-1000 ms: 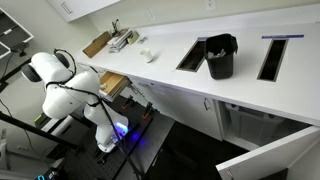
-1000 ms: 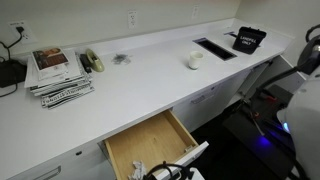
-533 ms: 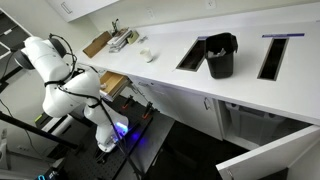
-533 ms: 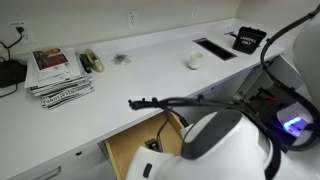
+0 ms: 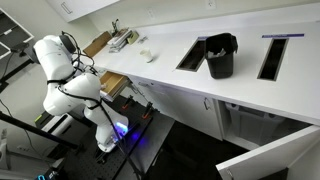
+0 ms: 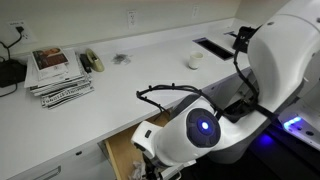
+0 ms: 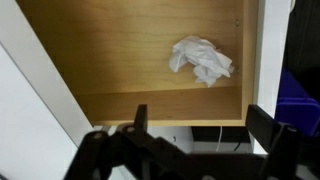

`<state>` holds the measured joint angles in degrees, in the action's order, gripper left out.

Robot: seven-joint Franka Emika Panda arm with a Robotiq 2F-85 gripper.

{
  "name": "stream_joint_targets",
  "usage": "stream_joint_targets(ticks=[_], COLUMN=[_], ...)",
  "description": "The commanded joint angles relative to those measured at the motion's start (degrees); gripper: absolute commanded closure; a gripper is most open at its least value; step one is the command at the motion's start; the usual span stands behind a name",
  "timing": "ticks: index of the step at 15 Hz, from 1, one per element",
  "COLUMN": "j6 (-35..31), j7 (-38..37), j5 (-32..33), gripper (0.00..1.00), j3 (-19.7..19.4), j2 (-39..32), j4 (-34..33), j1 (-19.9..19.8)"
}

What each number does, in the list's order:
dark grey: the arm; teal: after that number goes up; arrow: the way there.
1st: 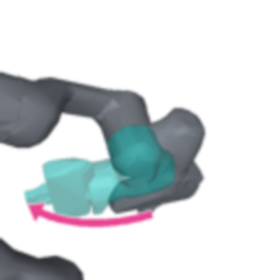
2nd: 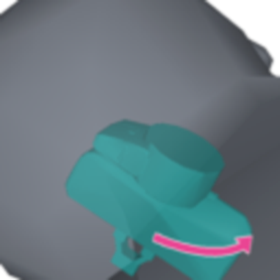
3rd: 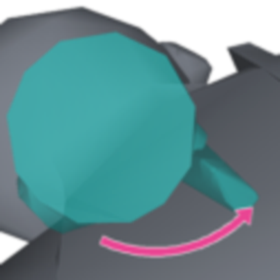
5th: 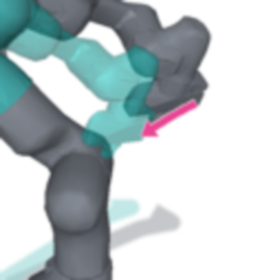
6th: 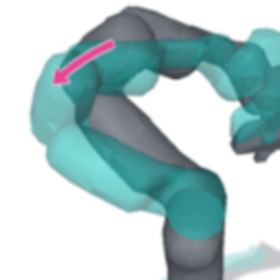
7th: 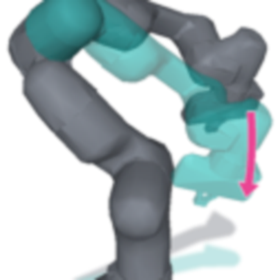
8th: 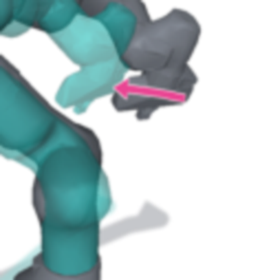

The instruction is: Open the second drawer from the right, take the paper out of the drawer and place it in the black bin on the counter then close the drawer

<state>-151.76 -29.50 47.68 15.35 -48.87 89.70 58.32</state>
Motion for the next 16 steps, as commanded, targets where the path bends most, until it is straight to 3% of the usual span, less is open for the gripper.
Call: stream_joint_targets(ticks=[1,6,7,10,16], j6=[-4.7,-5.0,-5.0,-4.6,-3.9], j7=[-0.1,-1.6,1.3,6.8,24.7], j5=[-1.6,-0.6,-2.3,-7.5,-24.1], gripper=[0.00,0.00,0.00,0.00,0.00], j3=[-3.6,-4.4,-3.8,-6.9,-3.8], j2=[-0.4,-1.7,-2.2,-2.2,-5.7], j4=[0.9,-0.1,-0.3,-1.2,-3.9], j1=[2.0,2.4,1.5,1.9,-2.7])
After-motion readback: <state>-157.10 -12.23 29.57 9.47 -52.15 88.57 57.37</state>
